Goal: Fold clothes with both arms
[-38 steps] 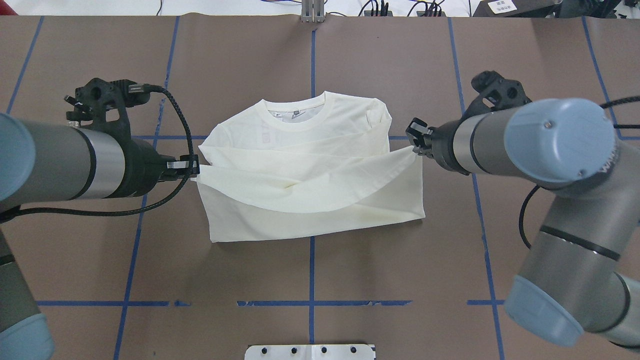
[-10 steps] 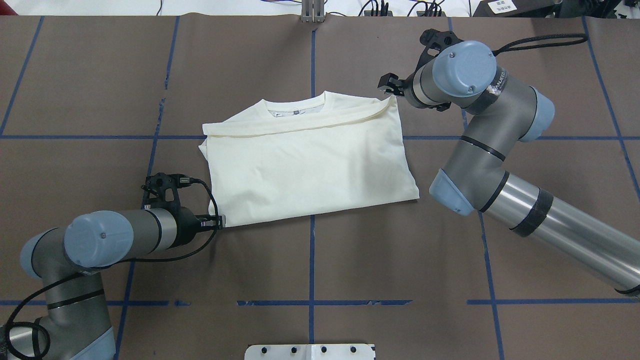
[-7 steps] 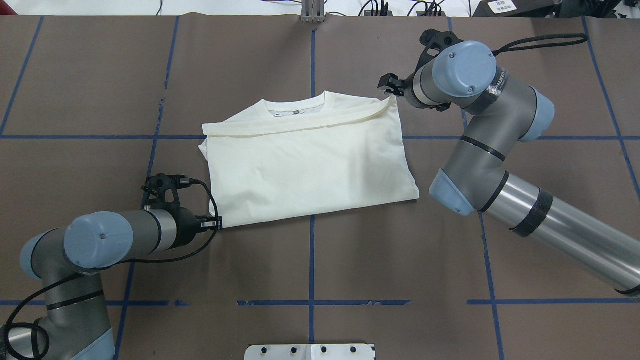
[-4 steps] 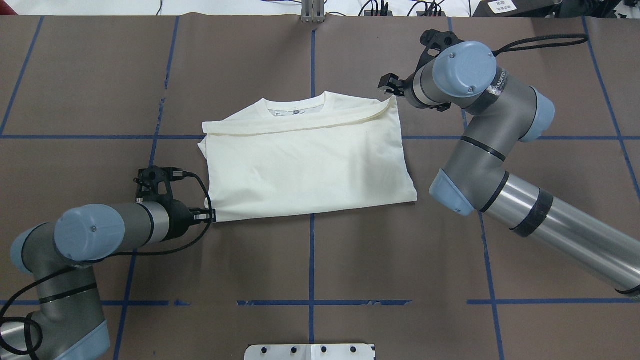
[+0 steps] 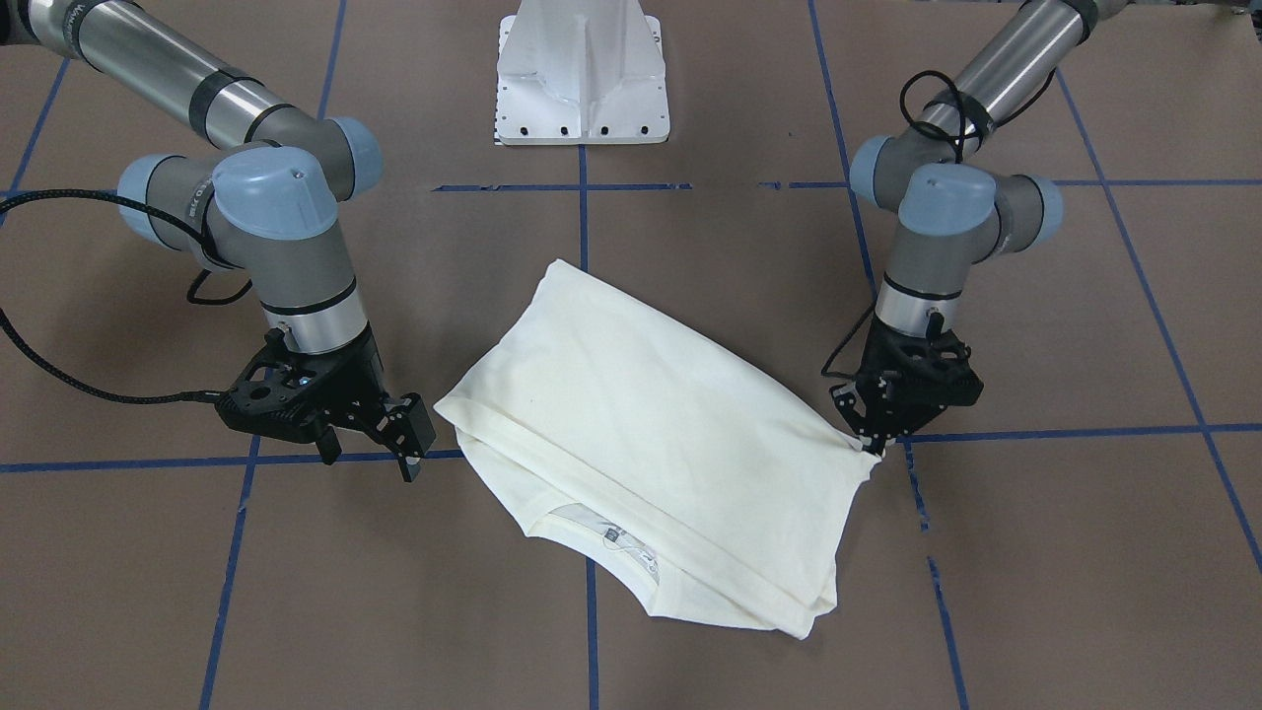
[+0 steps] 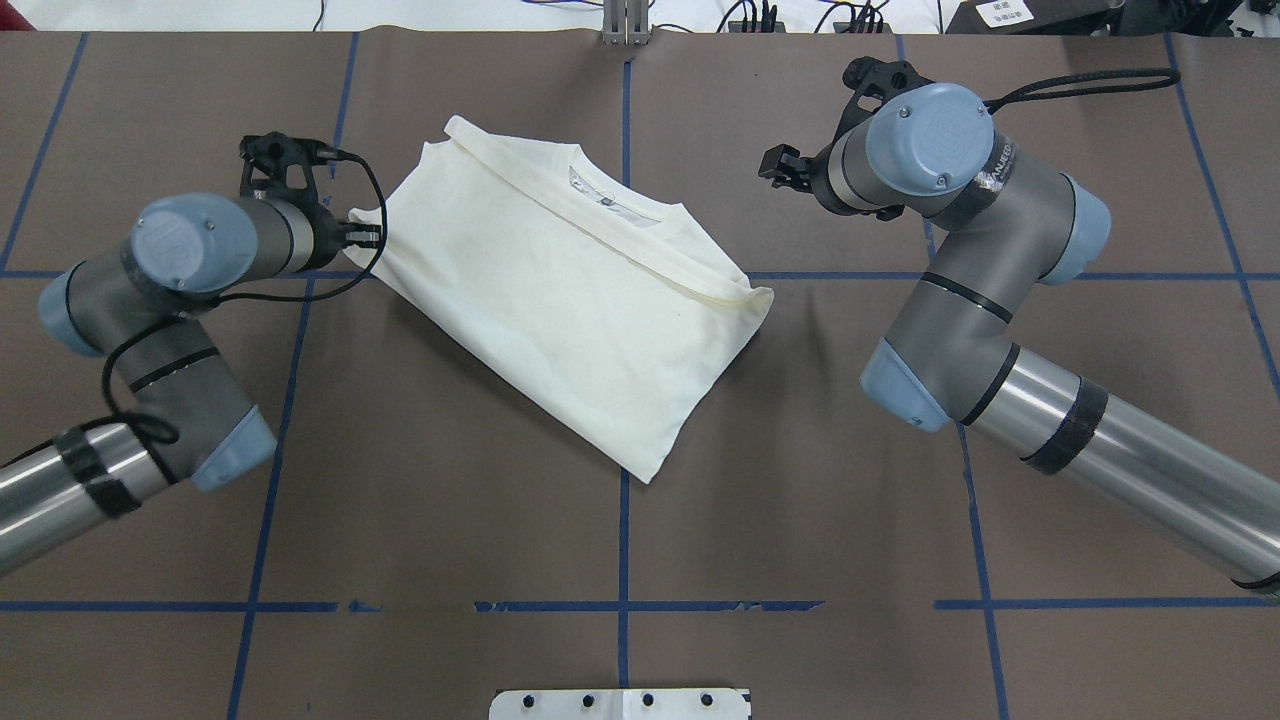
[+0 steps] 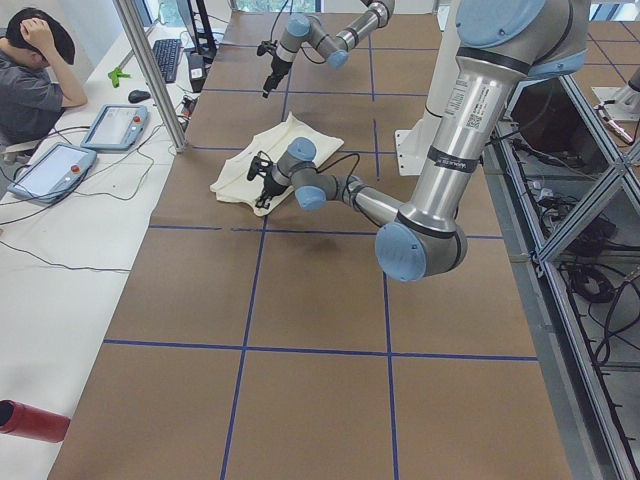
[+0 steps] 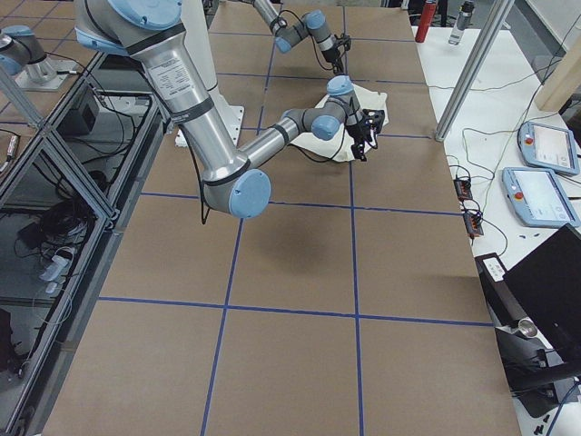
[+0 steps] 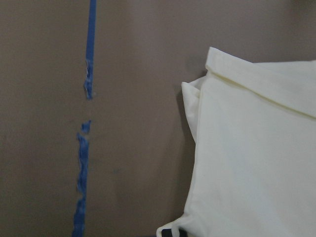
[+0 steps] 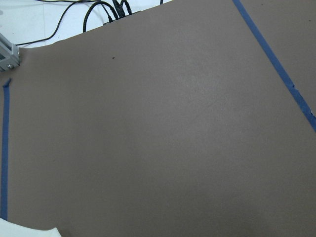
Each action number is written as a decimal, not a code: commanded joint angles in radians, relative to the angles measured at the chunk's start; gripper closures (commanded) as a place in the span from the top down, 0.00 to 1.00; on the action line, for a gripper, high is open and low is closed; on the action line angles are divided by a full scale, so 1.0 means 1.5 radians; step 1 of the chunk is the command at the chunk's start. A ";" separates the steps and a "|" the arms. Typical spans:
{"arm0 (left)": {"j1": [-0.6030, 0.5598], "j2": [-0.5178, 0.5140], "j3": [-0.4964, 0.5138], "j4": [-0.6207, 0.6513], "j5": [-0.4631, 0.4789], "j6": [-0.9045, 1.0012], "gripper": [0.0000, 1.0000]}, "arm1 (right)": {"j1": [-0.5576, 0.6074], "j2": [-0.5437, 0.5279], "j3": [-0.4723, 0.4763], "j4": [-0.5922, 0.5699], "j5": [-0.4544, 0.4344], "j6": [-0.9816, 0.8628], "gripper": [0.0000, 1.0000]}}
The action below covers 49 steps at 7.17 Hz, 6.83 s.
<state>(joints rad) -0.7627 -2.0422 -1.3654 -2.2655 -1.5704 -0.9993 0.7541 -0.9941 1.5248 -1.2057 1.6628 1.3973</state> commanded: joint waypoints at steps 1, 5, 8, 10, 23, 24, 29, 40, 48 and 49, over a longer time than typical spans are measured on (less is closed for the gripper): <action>-0.048 -0.163 0.203 -0.018 0.006 0.051 0.00 | 0.000 0.000 0.000 0.000 -0.004 0.001 1.00; -0.072 -0.156 0.211 -0.120 -0.003 0.117 1.00 | -0.014 0.017 -0.003 0.001 -0.004 0.005 1.00; -0.097 -0.053 0.049 -0.129 -0.141 0.107 1.00 | -0.035 0.094 -0.062 -0.002 -0.010 0.104 0.86; -0.089 -0.034 0.028 -0.129 -0.141 0.107 1.00 | -0.072 0.151 -0.142 -0.005 -0.042 0.100 0.85; -0.083 -0.033 0.033 -0.128 -0.141 0.106 1.00 | -0.142 0.154 -0.193 -0.008 -0.119 0.066 0.16; -0.082 -0.031 0.033 -0.129 -0.141 0.106 1.00 | -0.142 0.157 -0.193 -0.007 -0.119 0.070 0.00; -0.081 -0.031 0.032 -0.129 -0.141 0.106 1.00 | -0.141 0.161 -0.181 -0.010 -0.116 0.067 0.00; -0.070 0.068 -0.163 -0.034 -0.271 0.093 1.00 | -0.298 -0.150 0.332 -0.082 -0.214 -0.019 1.00; -0.059 0.211 -0.363 -0.004 -0.199 0.108 1.00 | -0.339 -0.117 0.332 -0.216 -0.258 -0.306 0.98; -0.059 0.210 -0.362 -0.004 -0.199 0.107 1.00 | -0.371 -0.121 0.322 -0.222 -0.260 -0.358 0.84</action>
<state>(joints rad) -0.8516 -1.7314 -1.9098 -2.2715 -1.8691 -0.8436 0.2456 -1.1738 2.0206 -1.5014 1.2731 0.9731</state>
